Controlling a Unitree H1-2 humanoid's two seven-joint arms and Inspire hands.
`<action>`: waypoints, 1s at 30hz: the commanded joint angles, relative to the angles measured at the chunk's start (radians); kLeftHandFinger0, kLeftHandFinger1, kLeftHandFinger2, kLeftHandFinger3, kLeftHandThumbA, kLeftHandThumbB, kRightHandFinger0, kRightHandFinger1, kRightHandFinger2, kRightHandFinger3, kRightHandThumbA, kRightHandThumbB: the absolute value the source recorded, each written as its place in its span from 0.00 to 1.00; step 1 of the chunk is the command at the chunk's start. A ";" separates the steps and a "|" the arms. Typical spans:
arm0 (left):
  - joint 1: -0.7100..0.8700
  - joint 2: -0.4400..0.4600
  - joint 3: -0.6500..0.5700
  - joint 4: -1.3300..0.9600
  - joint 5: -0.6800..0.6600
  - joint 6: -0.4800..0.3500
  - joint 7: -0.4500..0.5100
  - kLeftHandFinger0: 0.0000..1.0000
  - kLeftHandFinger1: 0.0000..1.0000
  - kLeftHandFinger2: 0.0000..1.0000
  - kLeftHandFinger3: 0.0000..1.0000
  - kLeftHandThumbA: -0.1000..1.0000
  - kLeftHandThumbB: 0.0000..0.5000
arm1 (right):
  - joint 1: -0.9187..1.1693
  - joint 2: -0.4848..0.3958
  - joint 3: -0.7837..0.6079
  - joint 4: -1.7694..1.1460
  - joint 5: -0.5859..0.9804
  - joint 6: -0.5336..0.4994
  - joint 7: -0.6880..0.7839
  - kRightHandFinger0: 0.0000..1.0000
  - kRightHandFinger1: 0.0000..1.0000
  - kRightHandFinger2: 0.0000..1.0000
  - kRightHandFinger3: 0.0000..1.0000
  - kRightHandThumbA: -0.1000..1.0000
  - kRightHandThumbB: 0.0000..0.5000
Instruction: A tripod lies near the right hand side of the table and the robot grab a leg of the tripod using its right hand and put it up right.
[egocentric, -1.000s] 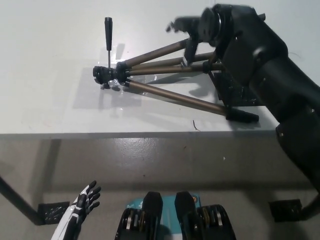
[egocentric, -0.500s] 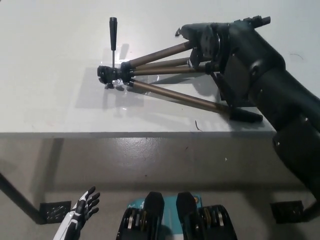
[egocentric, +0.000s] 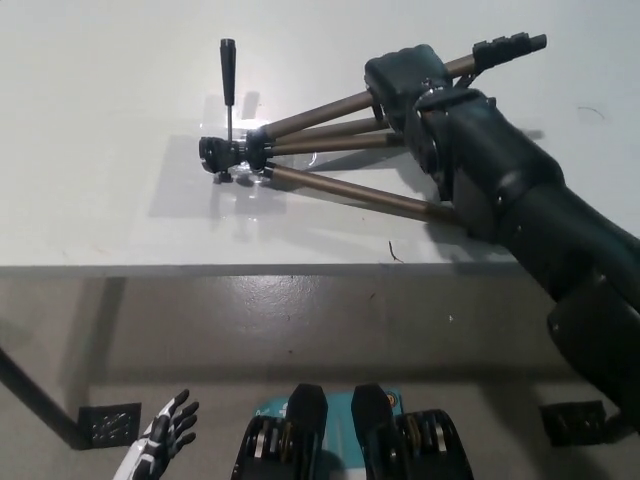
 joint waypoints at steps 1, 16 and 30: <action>0.025 -0.013 -0.025 -0.043 0.015 -0.055 -0.008 1.00 1.00 1.00 1.00 1.00 0.34 | 0.006 -0.043 -0.048 -0.029 -0.042 -0.225 -0.470 0.00 0.19 0.66 0.21 0.00 0.41; -0.008 -0.014 -0.030 -0.029 0.024 -0.063 -0.005 1.00 1.00 1.00 1.00 1.00 0.38 | -0.106 -0.018 -0.619 -0.115 0.292 -0.318 -0.441 0.00 0.23 0.64 0.67 0.02 0.07; 0.009 -0.009 -0.025 -0.036 0.027 -0.071 0.001 1.00 1.00 1.00 1.00 1.00 0.38 | -0.092 0.049 -0.896 -0.150 0.407 -0.258 -0.437 0.00 0.16 0.59 0.62 0.02 0.10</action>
